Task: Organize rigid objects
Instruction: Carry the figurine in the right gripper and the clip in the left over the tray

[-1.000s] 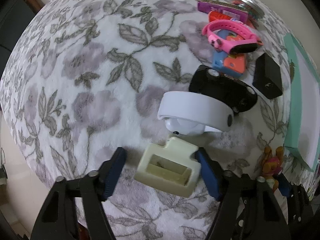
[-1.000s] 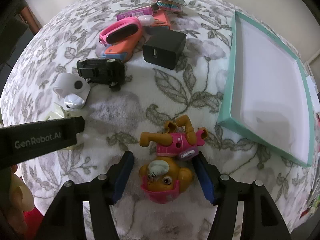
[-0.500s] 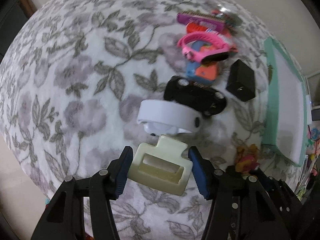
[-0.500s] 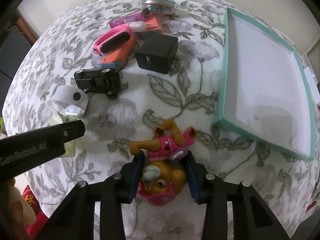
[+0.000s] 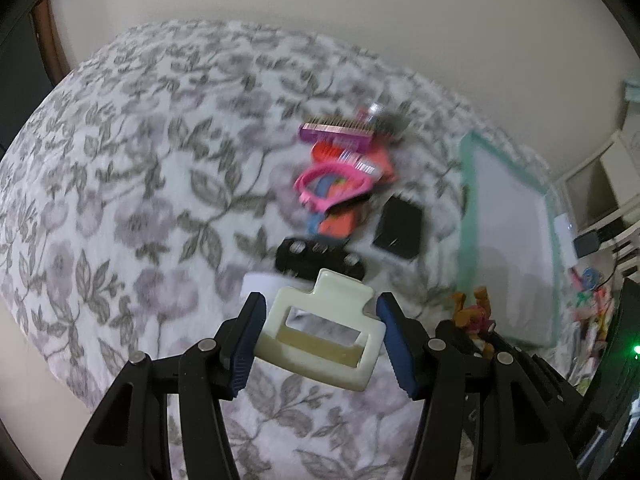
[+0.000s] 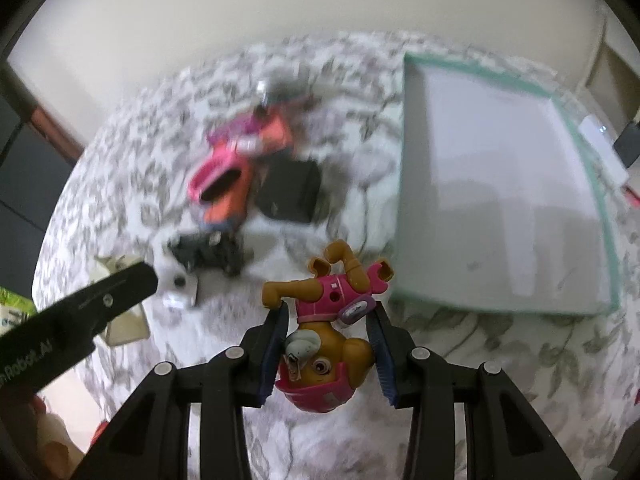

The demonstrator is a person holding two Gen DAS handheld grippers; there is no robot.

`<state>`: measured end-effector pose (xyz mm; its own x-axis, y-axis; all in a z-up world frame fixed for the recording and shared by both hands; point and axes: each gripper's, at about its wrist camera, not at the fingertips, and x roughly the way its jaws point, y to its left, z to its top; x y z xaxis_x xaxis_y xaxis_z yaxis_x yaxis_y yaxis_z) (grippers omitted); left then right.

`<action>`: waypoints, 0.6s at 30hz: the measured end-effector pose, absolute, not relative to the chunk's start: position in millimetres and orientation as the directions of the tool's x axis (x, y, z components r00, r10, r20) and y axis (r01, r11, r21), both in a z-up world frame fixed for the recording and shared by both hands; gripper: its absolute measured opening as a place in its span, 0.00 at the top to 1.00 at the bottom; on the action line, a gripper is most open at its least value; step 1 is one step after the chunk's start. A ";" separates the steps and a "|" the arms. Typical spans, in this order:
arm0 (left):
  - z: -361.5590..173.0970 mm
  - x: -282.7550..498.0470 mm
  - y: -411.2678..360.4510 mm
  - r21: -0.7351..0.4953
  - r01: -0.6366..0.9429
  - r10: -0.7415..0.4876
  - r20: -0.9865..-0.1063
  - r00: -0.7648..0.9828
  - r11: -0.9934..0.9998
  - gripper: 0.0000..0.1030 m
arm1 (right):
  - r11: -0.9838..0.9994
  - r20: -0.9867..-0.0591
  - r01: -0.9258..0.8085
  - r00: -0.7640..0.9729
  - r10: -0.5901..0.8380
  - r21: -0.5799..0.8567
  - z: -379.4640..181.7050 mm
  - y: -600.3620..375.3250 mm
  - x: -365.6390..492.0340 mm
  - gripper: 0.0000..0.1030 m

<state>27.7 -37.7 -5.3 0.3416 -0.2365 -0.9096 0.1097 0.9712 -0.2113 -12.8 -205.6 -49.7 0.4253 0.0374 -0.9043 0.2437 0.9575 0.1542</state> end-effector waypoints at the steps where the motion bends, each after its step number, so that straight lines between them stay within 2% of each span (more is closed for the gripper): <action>1: -2.3 29.2 -41.5 -0.220 0.110 -0.245 -0.904 0.350 0.969 0.43 | 0.957 -0.898 0.250 0.439 0.022 0.145 -46.4 -203.7 -15.5 0.58; 7: 4.9 43.6 -75.3 -0.240 0.143 -0.276 -0.894 0.352 0.960 0.43 | 0.946 -0.852 0.310 0.517 -0.080 0.099 -16.1 -228.1 -8.3 0.58; 18: 8.0 67.5 -167.9 -0.197 0.289 -0.293 -0.892 0.345 0.937 0.43 | 0.859 -0.819 0.487 0.550 -0.164 0.155 8.8 -323.2 -0.1 0.58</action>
<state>67.5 -167.9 8.0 0.3447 -0.2932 -0.8918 0.2885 0.9371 -0.1966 -0.1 -323.2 8.8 0.5499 -0.1640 -0.8190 0.4875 0.8592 0.1552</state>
